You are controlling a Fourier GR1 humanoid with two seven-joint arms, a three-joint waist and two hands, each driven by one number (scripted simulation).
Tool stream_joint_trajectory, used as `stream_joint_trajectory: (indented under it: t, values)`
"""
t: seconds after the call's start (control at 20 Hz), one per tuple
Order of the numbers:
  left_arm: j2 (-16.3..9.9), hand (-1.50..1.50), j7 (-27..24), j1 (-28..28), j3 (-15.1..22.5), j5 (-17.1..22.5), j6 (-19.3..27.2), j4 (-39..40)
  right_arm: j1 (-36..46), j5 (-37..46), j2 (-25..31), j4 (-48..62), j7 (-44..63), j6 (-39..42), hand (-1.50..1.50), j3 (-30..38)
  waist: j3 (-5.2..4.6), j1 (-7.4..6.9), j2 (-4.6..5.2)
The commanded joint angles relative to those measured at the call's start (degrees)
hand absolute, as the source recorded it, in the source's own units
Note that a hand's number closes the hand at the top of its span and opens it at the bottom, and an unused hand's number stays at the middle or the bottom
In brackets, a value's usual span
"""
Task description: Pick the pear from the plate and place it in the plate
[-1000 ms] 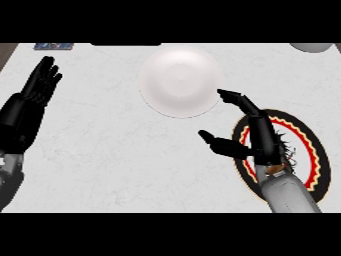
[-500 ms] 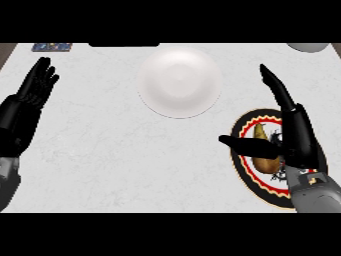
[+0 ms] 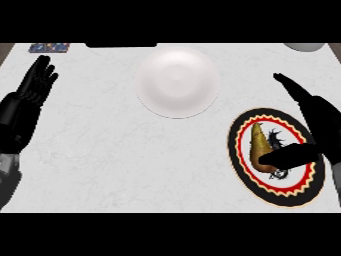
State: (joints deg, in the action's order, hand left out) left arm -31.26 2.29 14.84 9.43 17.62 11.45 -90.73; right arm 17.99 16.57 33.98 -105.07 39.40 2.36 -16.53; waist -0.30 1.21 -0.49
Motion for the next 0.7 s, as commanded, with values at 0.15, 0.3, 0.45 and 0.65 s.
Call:
stream_joint_trajectory:
  t: [0.15, 0.3, 0.45, 0.65]
  values:
    - [0.1, 0.0, -0.3, 1.6, -0.9, -0.3, -2.1, 0.8, 5.1, -9.3, 3.4, -0.4, 17.9, 16.8, -1.5, -1.0, 0.21, -1.17, 0.49]
    - [1.0, 0.0, 3.0, 4.7, -2.3, -0.1, -2.4, 2.3, 7.1, -9.1, 0.9, 1.3, 19.9, 18.7, -1.5, -1.4, 0.27, -1.25, 0.53]
    - [2.3, 0.0, 2.3, 0.7, -1.2, -2.5, -2.0, -1.9, 6.3, -5.9, 0.7, 0.8, 21.9, 18.6, -1.5, -1.6, 0.29, -1.46, 0.42]
    - [1.8, 0.0, 0.5, 0.3, -3.5, -2.1, -4.5, 0.5, 4.5, -3.7, 1.5, 0.9, 21.8, 18.6, -1.5, -1.9, 0.28, -1.21, 0.41]
